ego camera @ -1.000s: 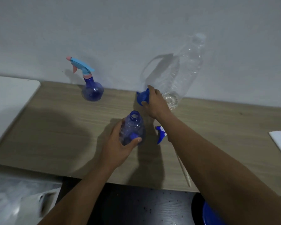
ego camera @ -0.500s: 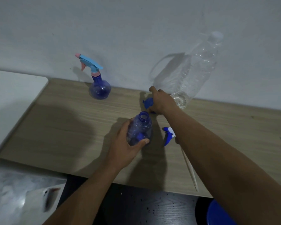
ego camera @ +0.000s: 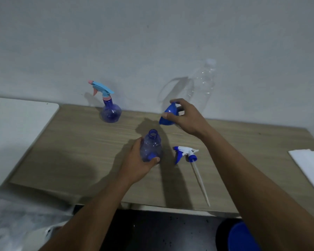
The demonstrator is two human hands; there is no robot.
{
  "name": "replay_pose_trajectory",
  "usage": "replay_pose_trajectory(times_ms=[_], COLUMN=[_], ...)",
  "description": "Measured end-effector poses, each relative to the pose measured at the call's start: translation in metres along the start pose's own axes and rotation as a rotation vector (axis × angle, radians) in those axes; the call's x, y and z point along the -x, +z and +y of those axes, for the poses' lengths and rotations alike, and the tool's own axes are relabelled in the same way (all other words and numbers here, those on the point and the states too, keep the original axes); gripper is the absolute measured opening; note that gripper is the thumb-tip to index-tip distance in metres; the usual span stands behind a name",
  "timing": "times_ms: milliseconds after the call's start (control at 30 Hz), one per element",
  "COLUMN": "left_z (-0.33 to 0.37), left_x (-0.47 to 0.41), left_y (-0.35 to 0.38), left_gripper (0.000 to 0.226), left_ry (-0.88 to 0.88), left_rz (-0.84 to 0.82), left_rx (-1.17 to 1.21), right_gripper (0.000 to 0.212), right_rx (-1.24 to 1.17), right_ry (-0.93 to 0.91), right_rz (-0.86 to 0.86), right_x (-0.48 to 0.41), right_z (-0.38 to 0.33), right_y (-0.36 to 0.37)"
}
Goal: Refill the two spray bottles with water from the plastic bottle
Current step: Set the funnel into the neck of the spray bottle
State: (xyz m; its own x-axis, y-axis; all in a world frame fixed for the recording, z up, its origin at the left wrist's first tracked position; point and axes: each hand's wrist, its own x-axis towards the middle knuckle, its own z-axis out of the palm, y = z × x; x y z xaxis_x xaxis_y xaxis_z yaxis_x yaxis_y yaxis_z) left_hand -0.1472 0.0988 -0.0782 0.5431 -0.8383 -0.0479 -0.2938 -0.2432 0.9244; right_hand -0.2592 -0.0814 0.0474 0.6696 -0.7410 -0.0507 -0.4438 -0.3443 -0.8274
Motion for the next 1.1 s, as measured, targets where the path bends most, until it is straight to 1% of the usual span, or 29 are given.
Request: replay_pose_trajectory(times_ms=[67, 100, 167, 200, 267, 367, 467, 667, 867, 933, 1100], left_z=[0.002, 0.005, 0.009, 0.01, 0.012, 0.011, 0.007, 0.004, 0.0, 0.002, 0.008], left_x=[0.001, 0.003, 0.004, 0.004, 0.005, 0.005, 0.002, 0.0, -0.001, 0.0, 0.001], left_y=[0.001, 0.002, 0.004, 0.005, 0.009, 0.013, 0.014, 0.015, 0.014, 0.013, 0.012], left_gripper=[0.095, 0.094, 0.079, 0.071, 0.063, 0.067, 0.075, 0.072, 0.071, 0.069, 0.071], left_ry=[0.012, 0.011, 0.022, 0.027, 0.03, -0.006, -0.037, -0.042, -0.008, -0.002, 0.017], left_rz=[-0.007, 0.002, 0.019, 0.028, 0.043, 0.055, 0.061, 0.069, 0.052, 0.053, 0.044], left_rx=[0.015, 0.029, 0.062, 0.071, 0.086, 0.101, 0.105, 0.084, 0.082, 0.063, 0.034], right_gripper=[0.053, 0.051, 0.052, 0.055, 0.068, 0.082, 0.083, 0.081, 0.089, 0.092, 0.086], right_rx=[-0.098, -0.139, -0.203, -0.22, -0.242, -0.287, -0.314, -0.331, -0.32, -0.276, -0.12], right_ry=[-0.013, -0.021, -0.041, -0.051, -0.081, -0.111, -0.122, -0.137, -0.09, -0.082, -0.1], right_rz=[0.041, 0.064, 0.102, 0.113, 0.122, 0.128, 0.118, 0.134, 0.091, 0.085, 0.111], right_x=[0.017, 0.024, 0.038, 0.044, 0.054, 0.062, 0.066, 0.071, 0.076, 0.079, 0.082], right_z=[-0.008, -0.011, -0.018, -0.023, -0.028, -0.03, -0.027, -0.017, -0.001, -0.004, -0.014], right_y=[-0.004, -0.005, -0.004, -0.002, 0.003, 0.014, 0.026, 0.037, 0.044, 0.042, 0.036])
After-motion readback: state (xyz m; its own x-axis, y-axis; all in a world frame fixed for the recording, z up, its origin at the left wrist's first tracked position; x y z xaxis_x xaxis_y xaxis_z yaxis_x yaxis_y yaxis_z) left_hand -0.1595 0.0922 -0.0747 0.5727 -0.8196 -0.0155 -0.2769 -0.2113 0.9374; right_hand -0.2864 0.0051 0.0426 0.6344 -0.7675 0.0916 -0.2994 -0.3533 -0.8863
